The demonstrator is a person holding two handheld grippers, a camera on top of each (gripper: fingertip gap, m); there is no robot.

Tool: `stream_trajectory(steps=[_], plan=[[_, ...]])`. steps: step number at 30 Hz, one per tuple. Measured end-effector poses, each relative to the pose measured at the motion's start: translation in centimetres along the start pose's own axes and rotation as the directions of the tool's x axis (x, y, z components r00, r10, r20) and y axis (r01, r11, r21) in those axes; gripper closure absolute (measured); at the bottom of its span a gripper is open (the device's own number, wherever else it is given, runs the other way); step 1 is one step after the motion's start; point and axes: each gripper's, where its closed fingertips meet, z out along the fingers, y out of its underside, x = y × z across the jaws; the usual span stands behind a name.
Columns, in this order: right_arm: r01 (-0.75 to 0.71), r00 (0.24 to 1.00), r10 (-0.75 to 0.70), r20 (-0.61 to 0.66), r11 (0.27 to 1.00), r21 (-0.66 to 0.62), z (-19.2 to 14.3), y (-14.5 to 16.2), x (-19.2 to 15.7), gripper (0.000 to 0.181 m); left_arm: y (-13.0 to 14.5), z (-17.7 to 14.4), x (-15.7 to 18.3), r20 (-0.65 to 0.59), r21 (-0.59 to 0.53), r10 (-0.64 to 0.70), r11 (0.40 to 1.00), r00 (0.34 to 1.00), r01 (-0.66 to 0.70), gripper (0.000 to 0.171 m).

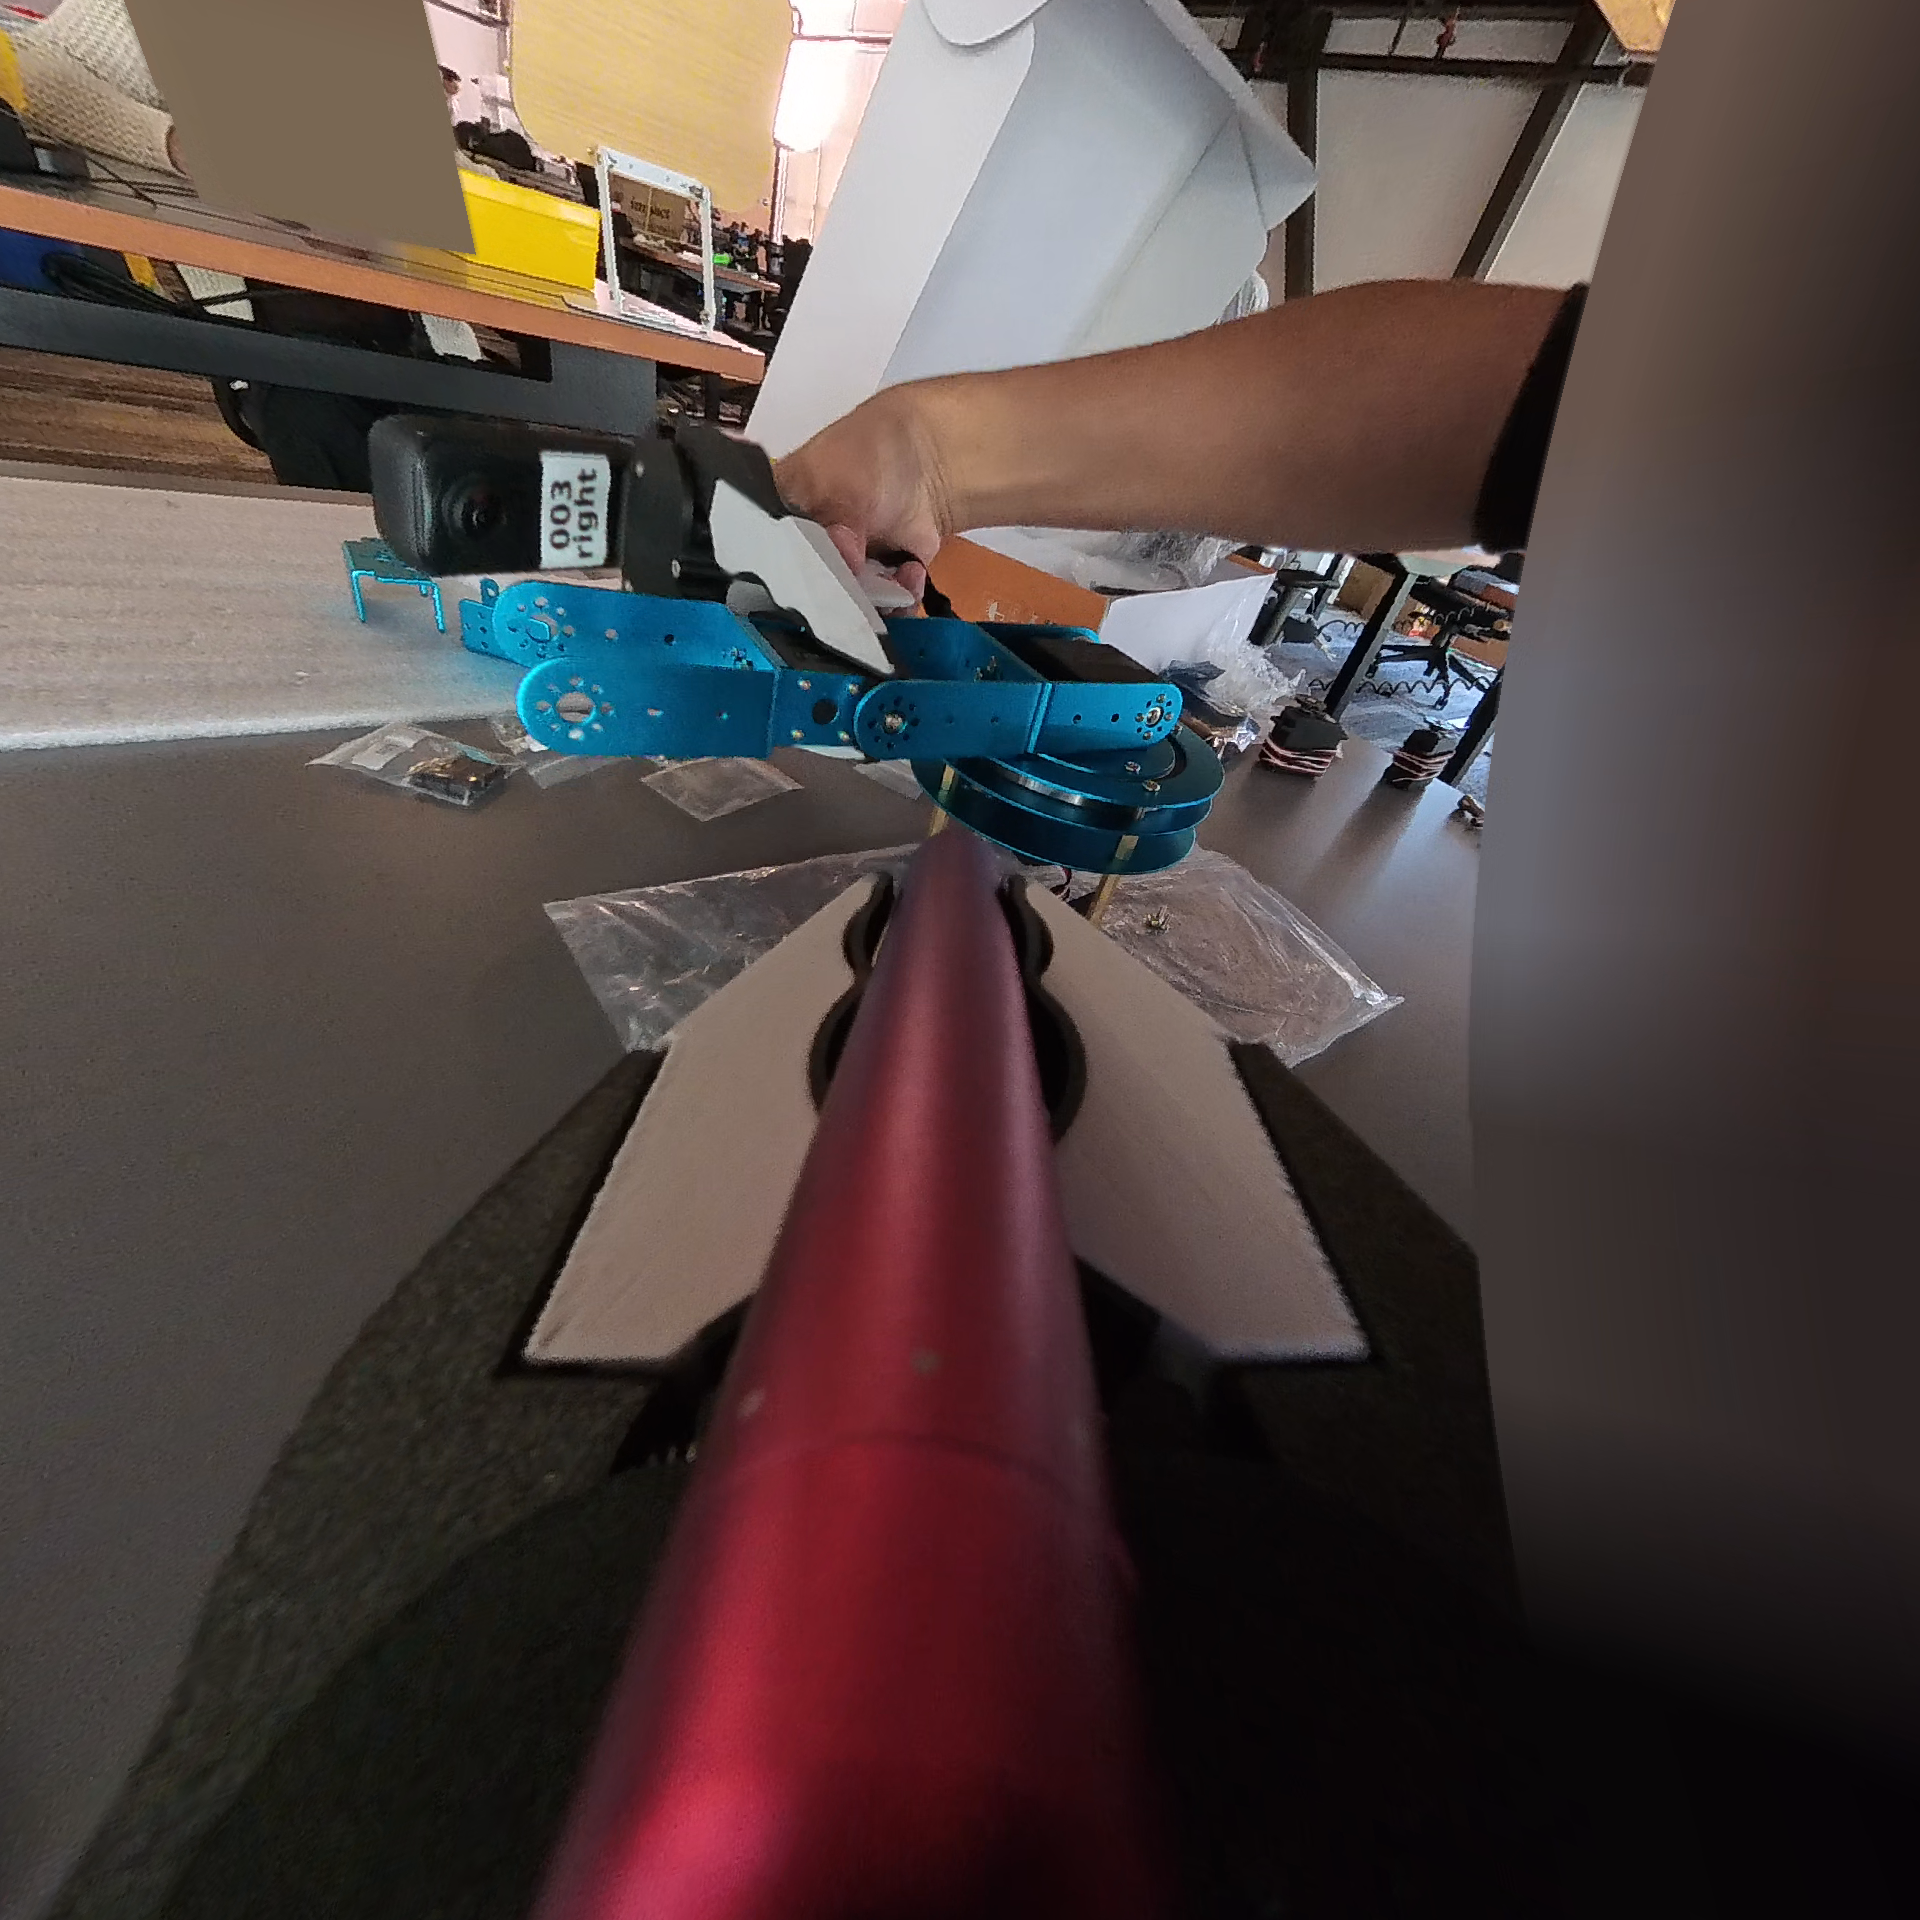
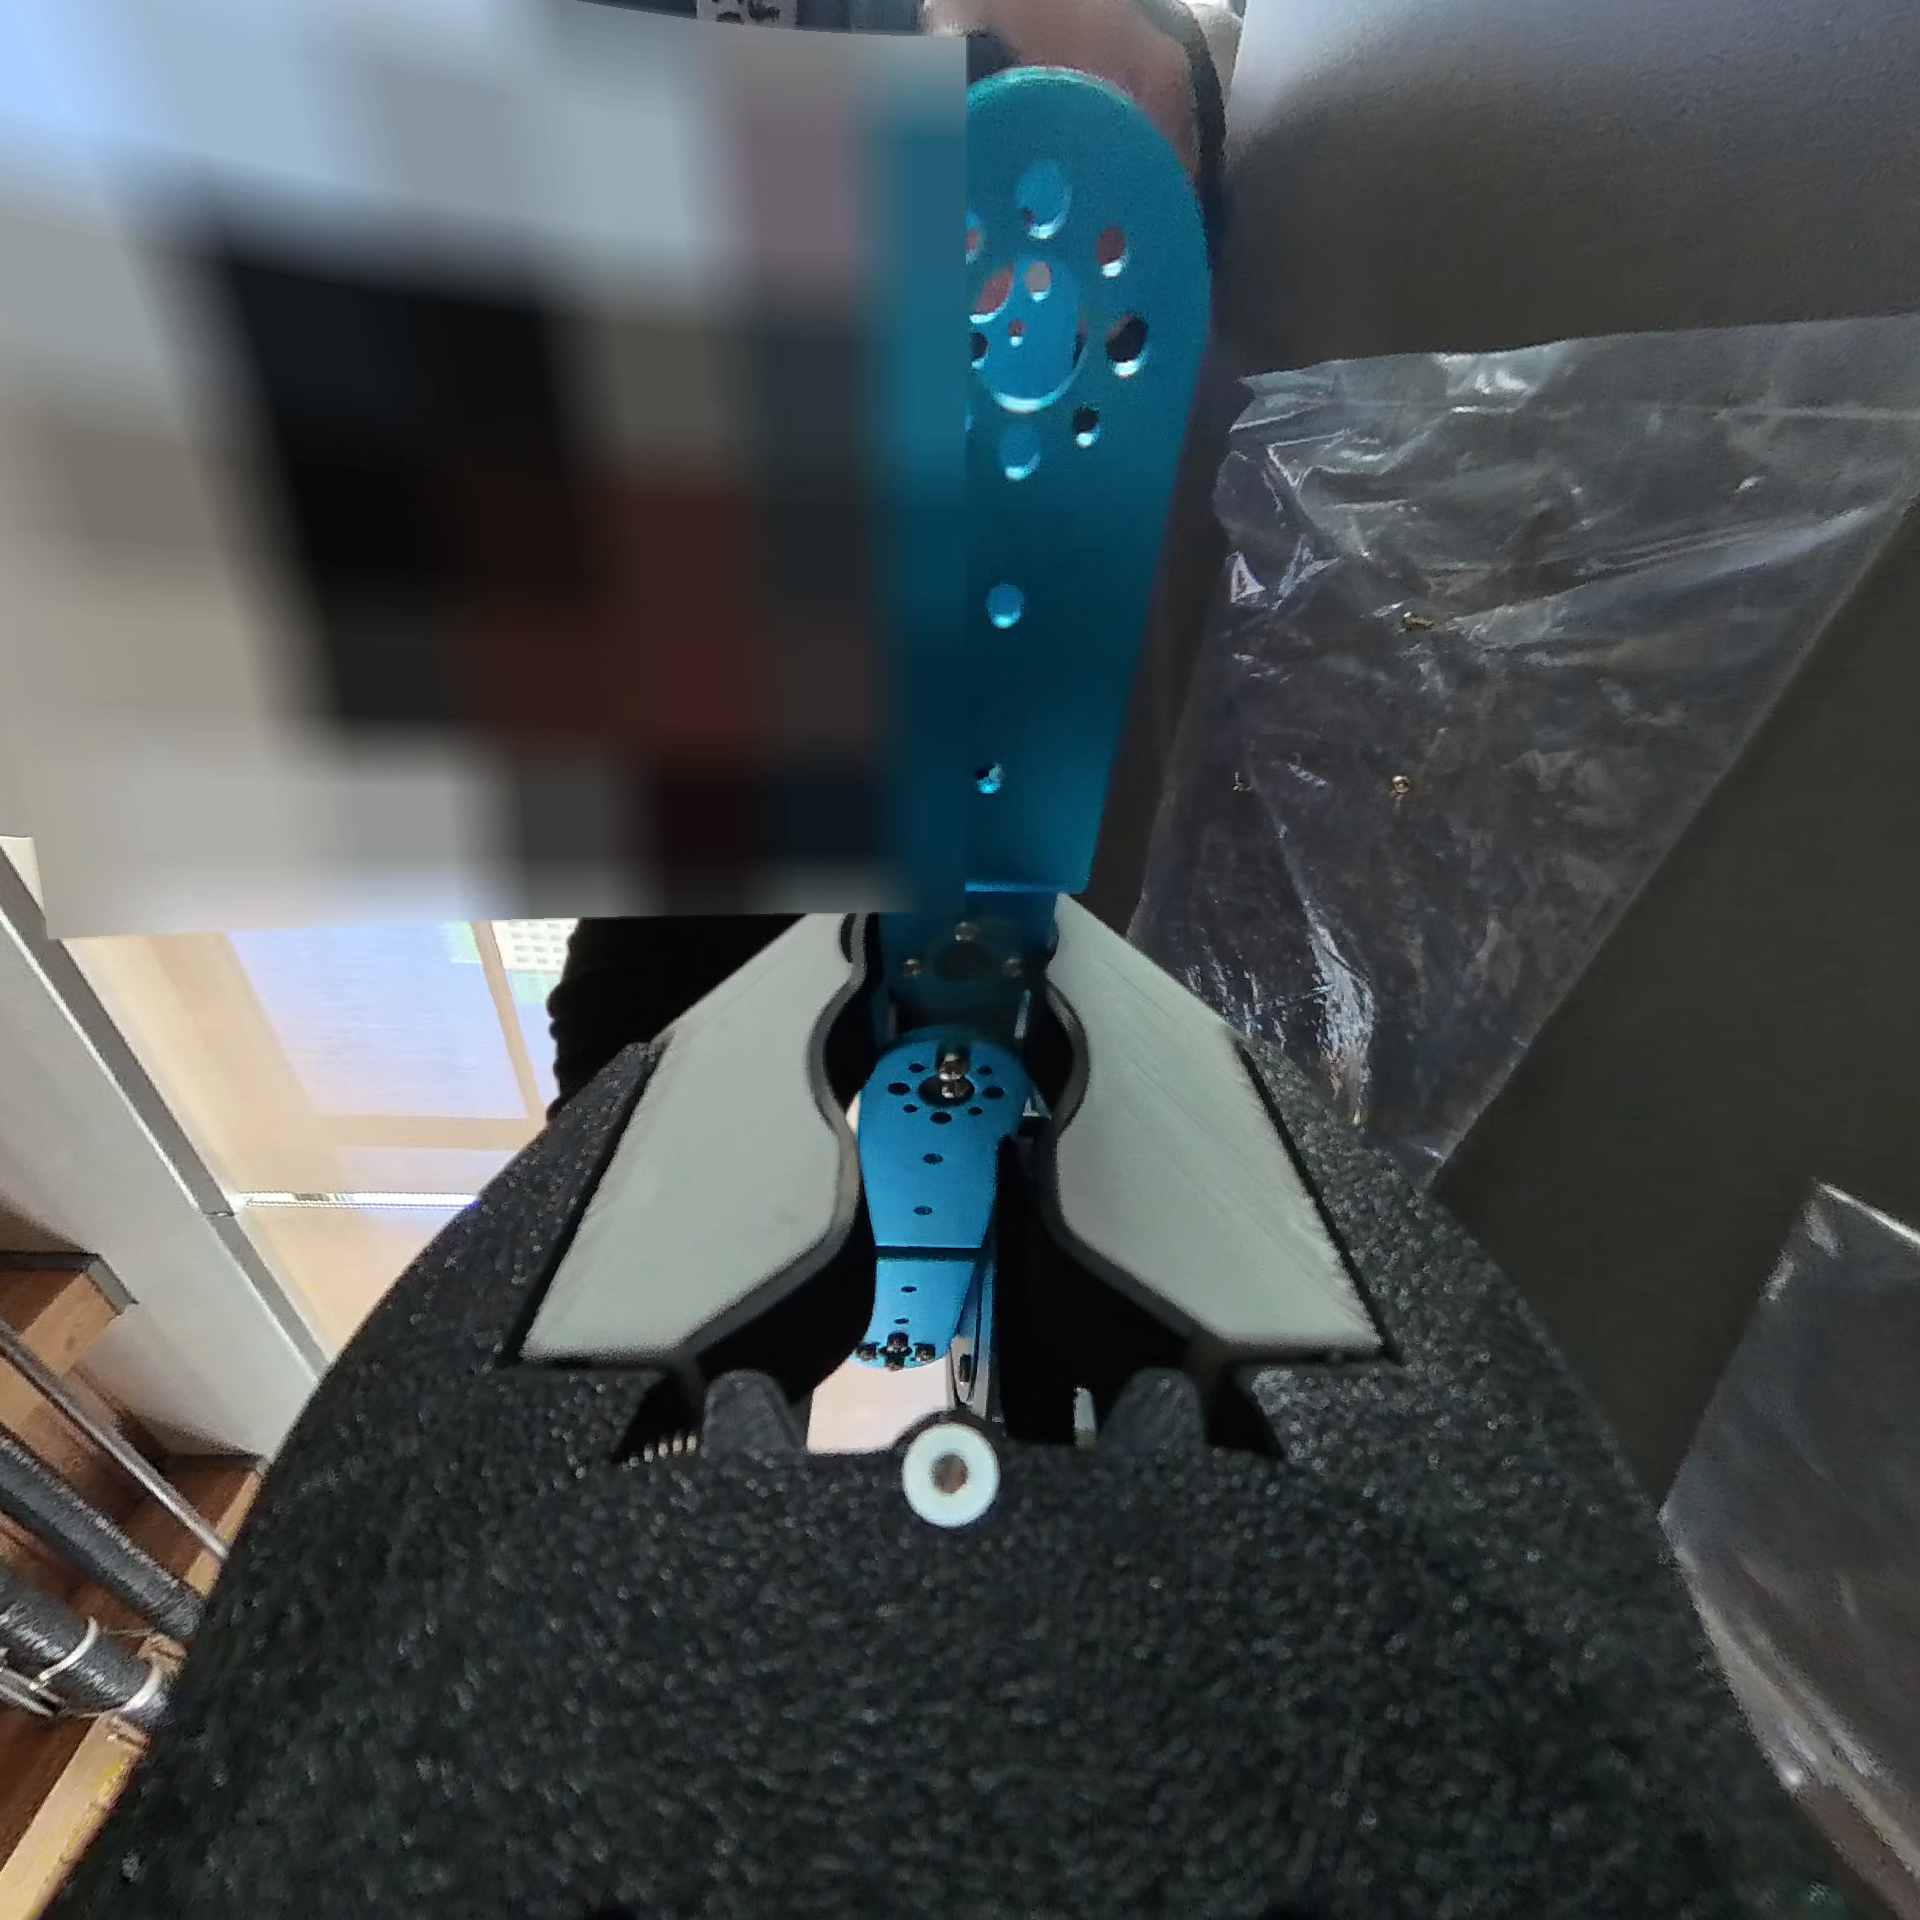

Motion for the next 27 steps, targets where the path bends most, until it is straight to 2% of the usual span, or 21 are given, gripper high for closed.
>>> stream_trajectory(steps=[5, 7, 8, 11, 12, 14, 16, 19, 21, 22, 23, 27], plan=[[0.04, 0.998, -0.04, -0.045, 0.999, 0.01, -0.3, -0.1, 0.2, 0.155, -0.1, 0.2, -0.1, 0.003, 0.001, 0.002, 1.0, 1.0, -0.002, 0.15], [0.08, 0.989, -0.073, -0.126, 0.996, 0.047, -1.0, -0.7, 0.4, 0.145, -0.1, 0.2, -0.3, 0.008, 0.0, 0.001, 1.0, 1.0, -0.001, 0.15], [0.105, 0.982, -0.091, -0.168, 0.992, 0.073, -1.7, -1.1, 0.2, 0.134, -0.1, 0.2, -0.4, 0.01, 0.003, -0.001, 1.0, 1.0, 0.001, 0.15], [0.228, 0.91, -0.181, -0.373, 0.97, 0.086, -4.5, -1.7, -0.4, 0.124, -0.2, 0.1, -0.7, 0.018, 0.006, -0.007, 1.0, 1.0, 0.007, 0.15], [0.278, 0.868, -0.212, -0.449, 0.957, 0.086, -5.5, -2.1, -0.9, 0.122, -0.2, 0.0, -0.8, 0.02, 0.006, -0.008, 1.0, 1.0, 0.008, 0.15], [0.368, 0.723, -0.302, -0.621, 0.93, -0.024, -7.0, -2.2, -1.7, 0.112, -0.2, 0.0, -0.9, 0.021, 0.006, -0.011, 1.0, 1.0, 0.01, 0.15], [0.411, 0.5, -0.387, -0.775, 0.893, -0.181, -7.7, -2.6, -2.7, 0.103, -0.2, -0.1, -0.9, 0.021, 0.008, -0.013, 1.0, 1.0, 0.013, 0.15], [0.339, 0.289, -0.456, -0.842, 0.871, -0.356, -5.0, -2.3, -3.3, 0.087, -0.2, -0.3, -1.0, 0.023, 0.009, -0.012, 1.0, 1.0, 0.012, 0.15], [0.307, 0.201, -0.518, -0.832, 0.839, -0.449, -2.3, -1.5, -2.4, 0.079, -0.2, -0.5, -1.1, 0.024, 0.008, -0.007, 1.0, 1.0, 0.007, 0.15], [0.269, 0.137, -0.531, -0.836, 0.832, -0.485, -1.9, -1.2, -1.4, 0.072, -0.3, -0.5, -1.2, 0.025, 0.009, -0.007, 1.0, 1.0, 0.006, 0.15], [0.238, 0.11, -0.552, -0.827, 0.822, -0.517, -1.4, -0.7, -0.7, 0.068, -0.3, -0.5, -1.2, 0.024, 0.01, -0.008, 1.0, 1.0, 0.008, 0.15], [0.272, -0.023, -0.633, -0.774, 0.741, -0.614, -0.6, -2.2, -0.2, 0.078, -0.3, -0.6, -1.0, 0.023, 0.008, 0.004, 1.0, 1.0, -0.004, 0.15]])
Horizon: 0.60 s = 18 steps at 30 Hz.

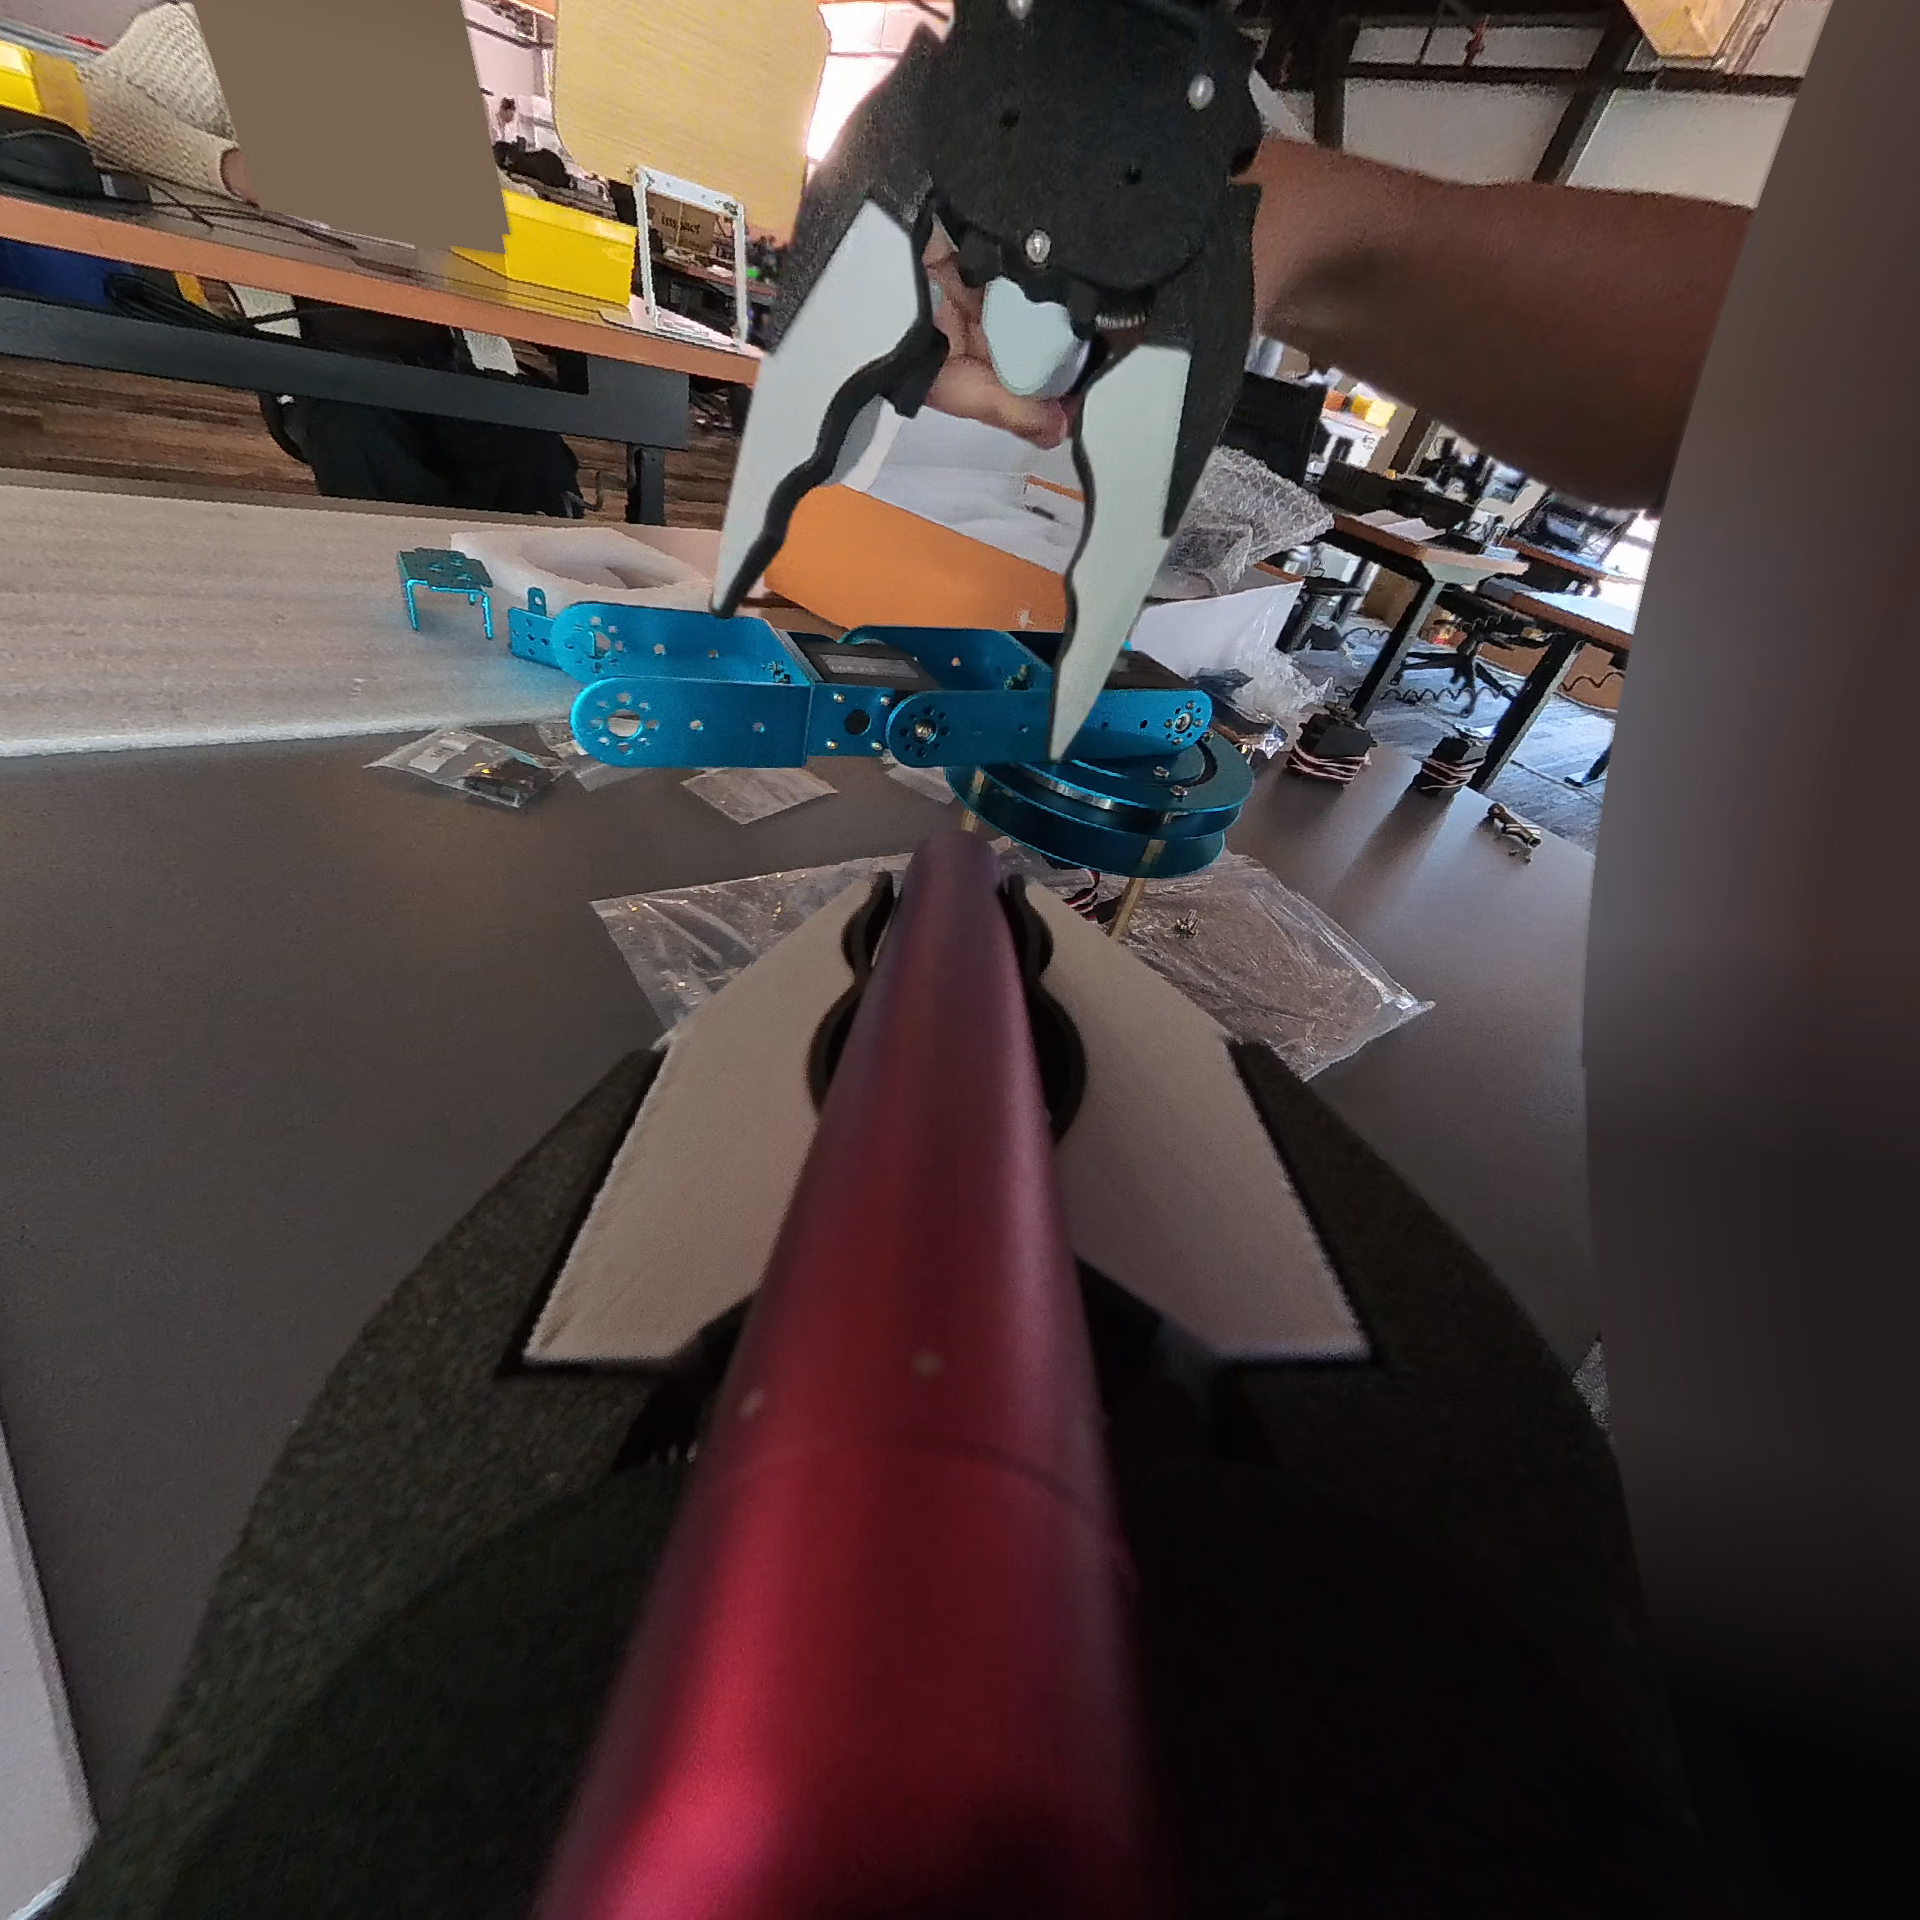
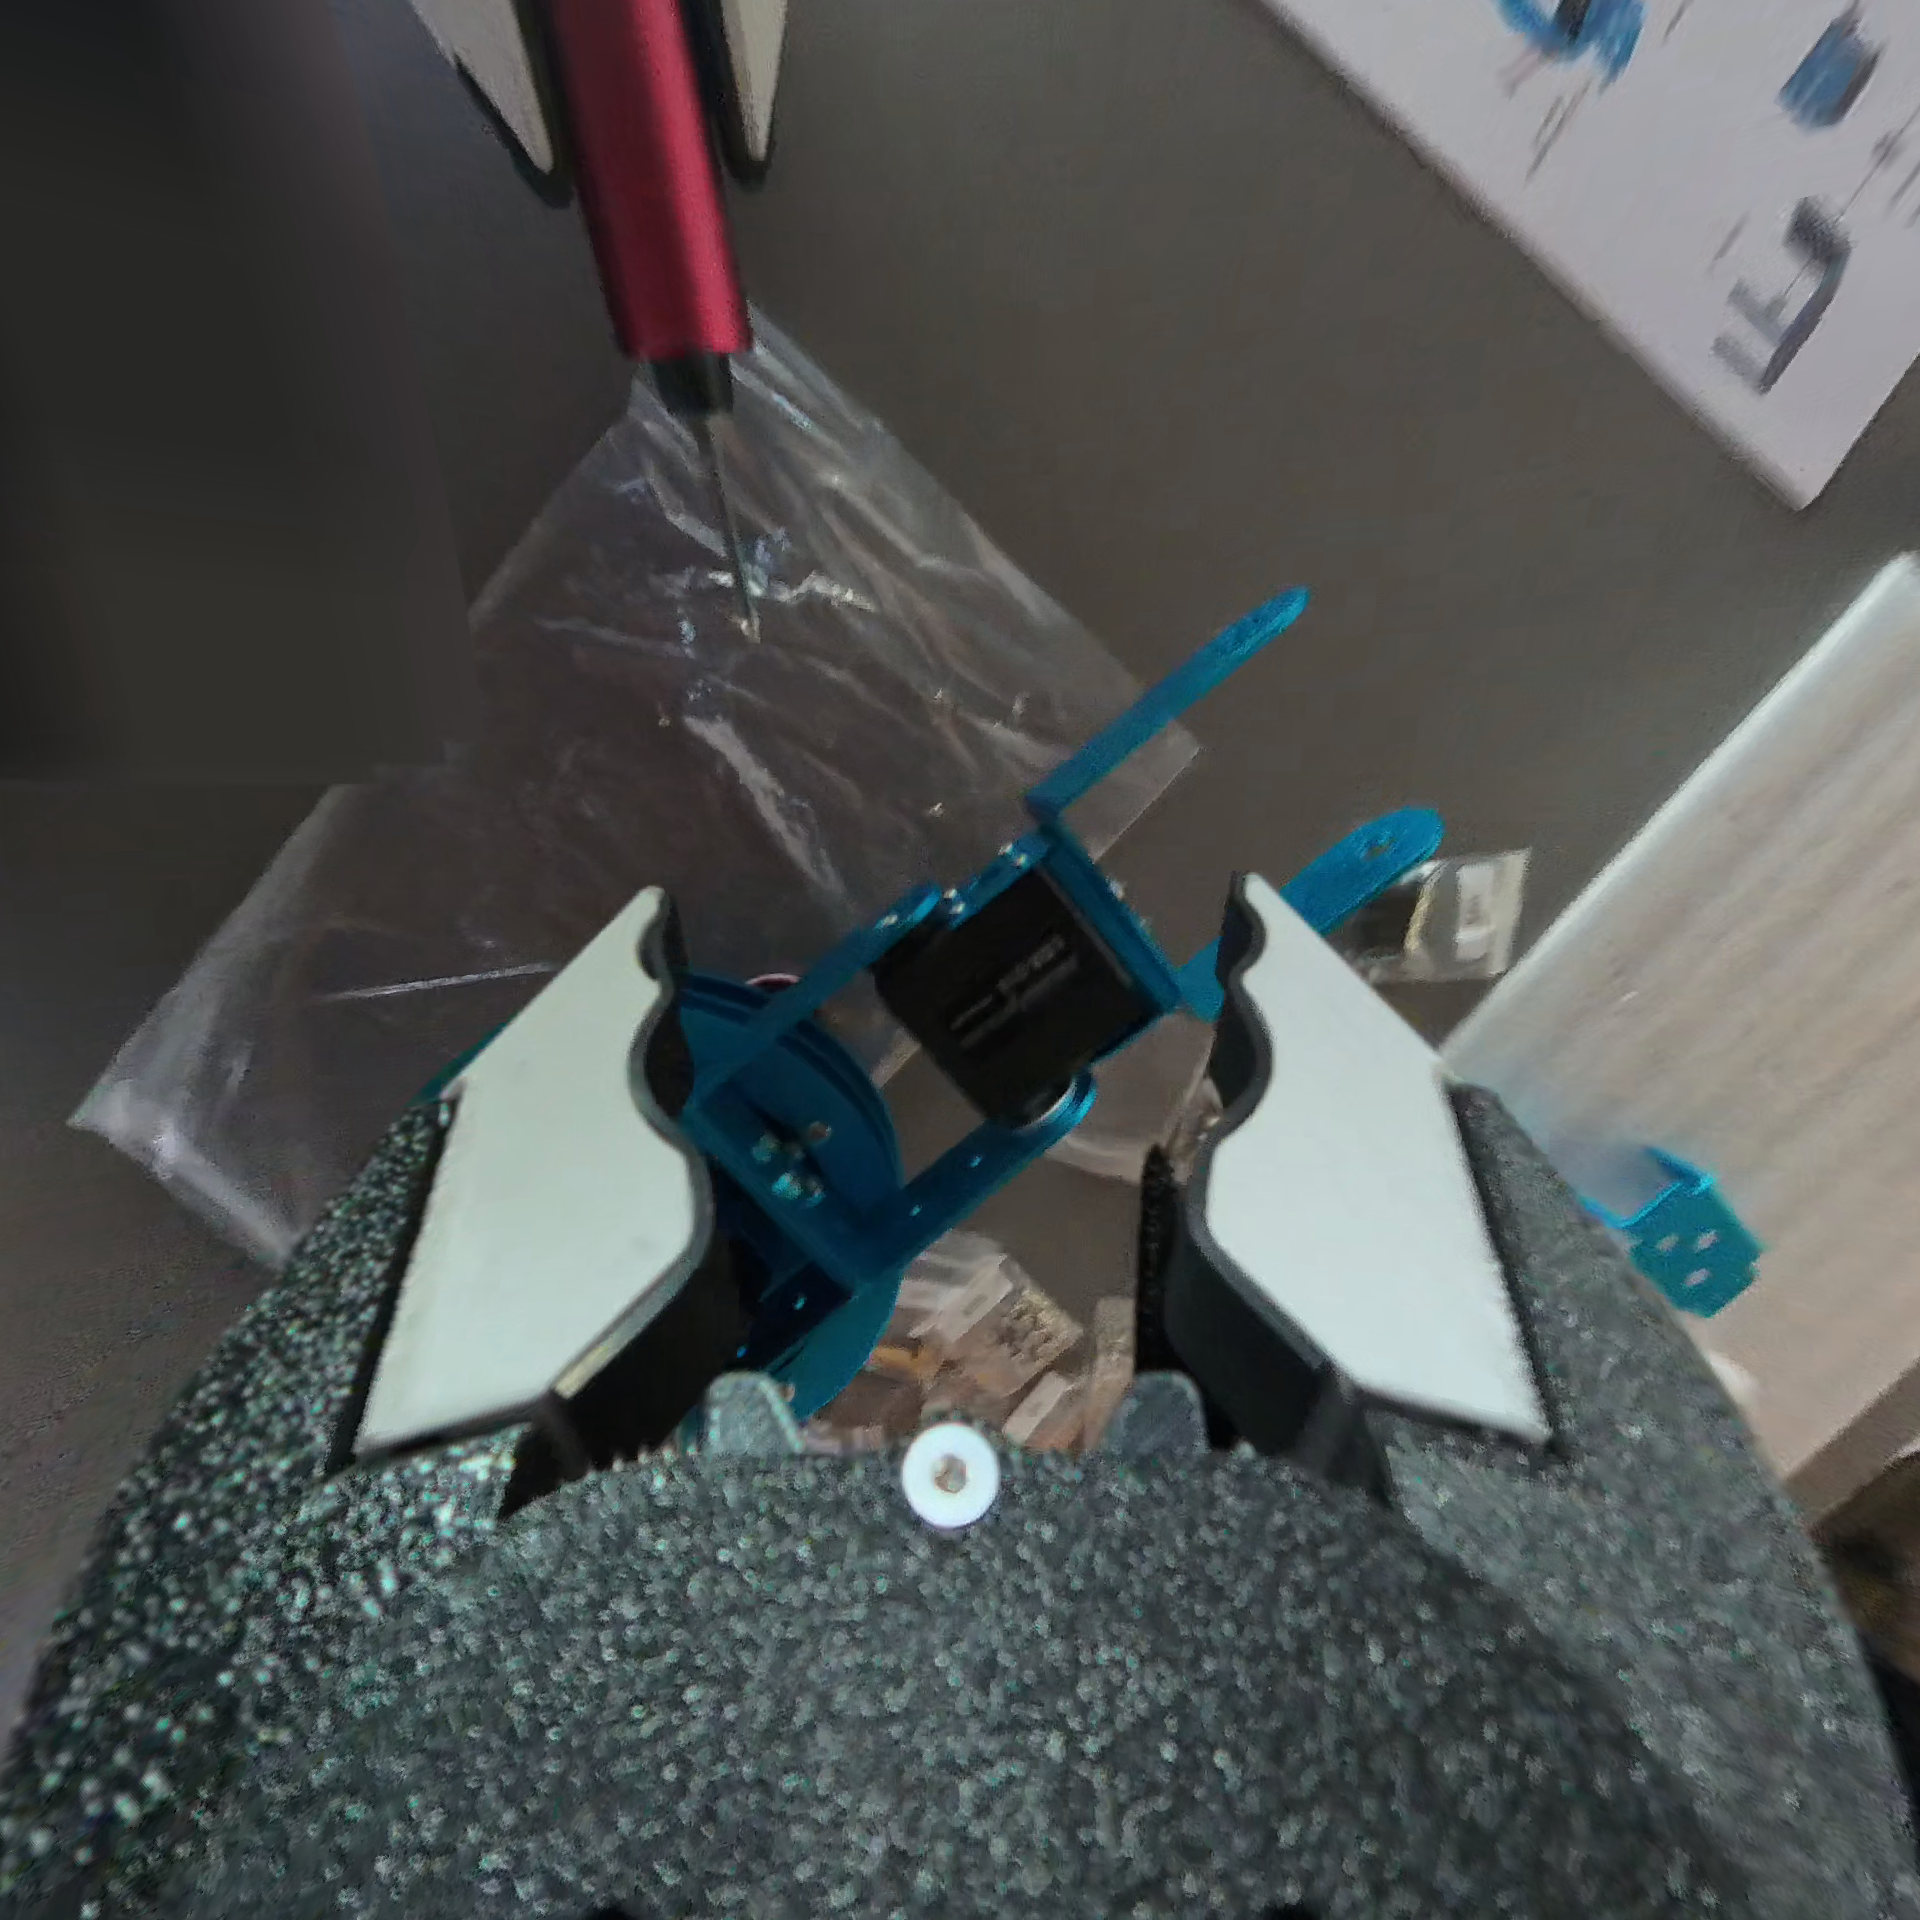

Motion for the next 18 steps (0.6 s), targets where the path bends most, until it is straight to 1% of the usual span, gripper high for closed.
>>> stream_trajectory(steps=[1, 2, 4, 6, 9, 10, 14, 18], plan=[[0.026, 1.0, -0.026, -0.007, 1.0, -0.003, 0.2, -0.3, 0.0, 0.081, 0.0, 0.0, 0.1, 0.0, -0.001, 0.007, 1.0, 1.0, -0.007, 0.15], [0.037, 0.999, -0.037, -0.008, 0.999, -0.034, 0.5, -0.1, 0.1, 0.083, 0.1, 0.0, 0.2, 0.0, -0.001, 0.012, 1.0, 1.0, -0.012, 0.15], [0.066, 0.997, -0.071, -0.036, 0.99, -0.126, 1.2, 1.0, 0.7, 0.084, 0.1, 0.1, 0.4, -0.002, -0.003, 0.016, 1.0, 1.0, -0.016, 0.15], [0.086, 0.993, -0.098, -0.058, 0.98, -0.182, 1.6, 1.5, 1.3, 0.091, 0.1, 0.2, 0.5, -0.009, -0.005, 0.016, 1.0, 1.0, -0.016, 0.15], [0.094, 0.994, -0.104, -0.035, 0.97, -0.226, 1.7, 1.6, 1.1, 0.104, 0.2, 0.5, 0.5, -0.019, -0.011, 0.017, 1.0, 1.0, -0.017, 0.15], [0.098, 0.994, -0.104, -0.014, 0.967, -0.235, 1.7, 1.7, 0.8, 0.113, 0.2, 0.5, 0.5, -0.021, -0.012, 0.016, 1.0, 1.0, -0.016, 0.15], [0.106, 0.993, -0.115, -0.027, 0.97, -0.217, 1.6, 1.1, 1.0, 0.128, 0.2, 0.6, 0.5, -0.026, -0.012, 0.01, 1.0, 1.0, -0.01, 0.15], [0.106, 0.994, -0.112, -0.02, 0.975, -0.197, 1.5, 0.9, 1.0, 0.132, 0.2, 0.4, 0.4, -0.021, -0.009, 0.012, 1.0, 1.0, -0.012, 0.15]])
